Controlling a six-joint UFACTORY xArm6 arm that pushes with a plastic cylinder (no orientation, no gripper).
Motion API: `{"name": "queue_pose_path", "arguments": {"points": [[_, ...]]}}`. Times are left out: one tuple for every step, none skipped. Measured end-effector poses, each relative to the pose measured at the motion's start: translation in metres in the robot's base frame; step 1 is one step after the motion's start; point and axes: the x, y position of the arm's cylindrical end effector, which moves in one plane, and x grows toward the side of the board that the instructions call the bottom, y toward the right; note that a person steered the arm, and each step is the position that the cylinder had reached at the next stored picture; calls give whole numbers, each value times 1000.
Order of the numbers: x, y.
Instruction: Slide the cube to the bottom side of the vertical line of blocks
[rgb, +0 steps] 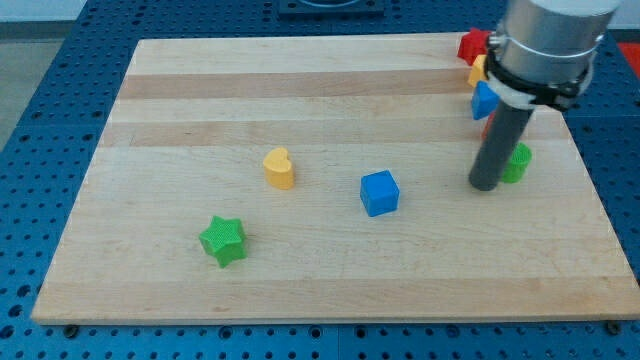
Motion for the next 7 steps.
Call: {"name": "queue_pose_path", "arguments": {"points": [[-53,-38],[-75,-106],[-84,-187],[-85,-243],[-59,-291],[-35,-305],[-35,-275]]}}
